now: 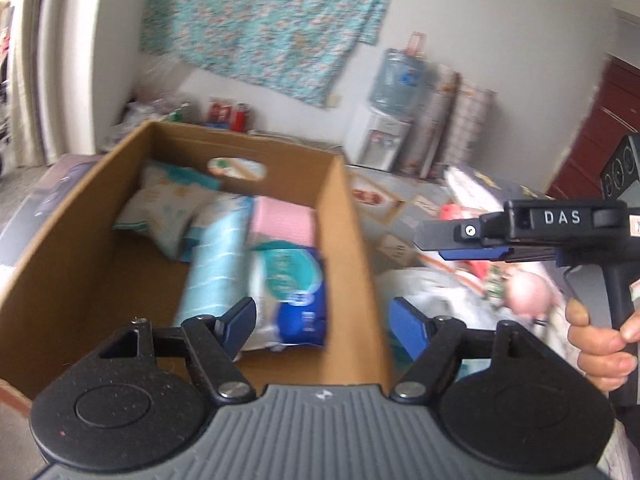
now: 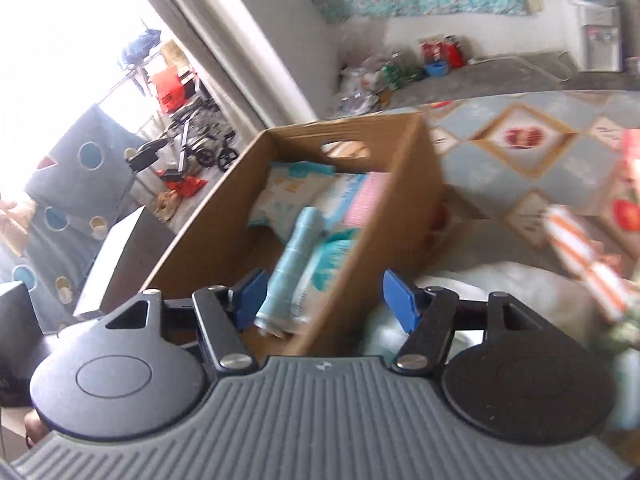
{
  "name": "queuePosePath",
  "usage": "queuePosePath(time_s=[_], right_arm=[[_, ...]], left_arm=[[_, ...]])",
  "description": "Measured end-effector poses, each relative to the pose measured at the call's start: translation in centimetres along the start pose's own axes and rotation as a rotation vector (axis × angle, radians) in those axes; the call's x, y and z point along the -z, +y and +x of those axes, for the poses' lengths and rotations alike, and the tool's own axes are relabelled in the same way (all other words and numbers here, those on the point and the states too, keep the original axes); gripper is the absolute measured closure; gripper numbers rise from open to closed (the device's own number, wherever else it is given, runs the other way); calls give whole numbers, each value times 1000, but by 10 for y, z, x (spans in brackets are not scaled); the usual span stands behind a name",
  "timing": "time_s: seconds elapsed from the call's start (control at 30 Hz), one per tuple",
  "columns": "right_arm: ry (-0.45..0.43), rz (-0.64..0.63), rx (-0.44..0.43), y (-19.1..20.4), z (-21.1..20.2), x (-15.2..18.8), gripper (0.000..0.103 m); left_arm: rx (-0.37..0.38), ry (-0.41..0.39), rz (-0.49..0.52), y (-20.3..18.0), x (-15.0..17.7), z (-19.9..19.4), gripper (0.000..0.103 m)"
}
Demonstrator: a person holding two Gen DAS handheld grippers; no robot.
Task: Organize soft objects
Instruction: 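Move the right tool back to the pile onto the pink plush toy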
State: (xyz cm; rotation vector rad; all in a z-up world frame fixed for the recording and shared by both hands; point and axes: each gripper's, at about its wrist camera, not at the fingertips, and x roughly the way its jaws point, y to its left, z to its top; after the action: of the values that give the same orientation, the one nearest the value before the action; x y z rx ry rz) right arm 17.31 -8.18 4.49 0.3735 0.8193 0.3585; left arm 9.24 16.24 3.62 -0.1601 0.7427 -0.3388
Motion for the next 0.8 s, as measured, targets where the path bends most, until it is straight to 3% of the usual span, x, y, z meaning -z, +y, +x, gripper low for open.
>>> queuePosePath(time_s=[0.17, 0.33, 0.53, 0.8], right_arm=[[-84, 41, 145, -58, -78, 17, 35], [-132, 90, 295, -126, -129, 23, 35], [-83, 122, 402, -213, -138, 18, 35], [33, 237, 367, -297, -106, 11, 35]], left_arm=[[117, -2, 99, -57, 0, 18, 26], [190, -15, 212, -121, -2, 52, 26], [226, -11, 302, -196, -1, 105, 30], [248, 58, 344, -249, 0, 171, 50]])
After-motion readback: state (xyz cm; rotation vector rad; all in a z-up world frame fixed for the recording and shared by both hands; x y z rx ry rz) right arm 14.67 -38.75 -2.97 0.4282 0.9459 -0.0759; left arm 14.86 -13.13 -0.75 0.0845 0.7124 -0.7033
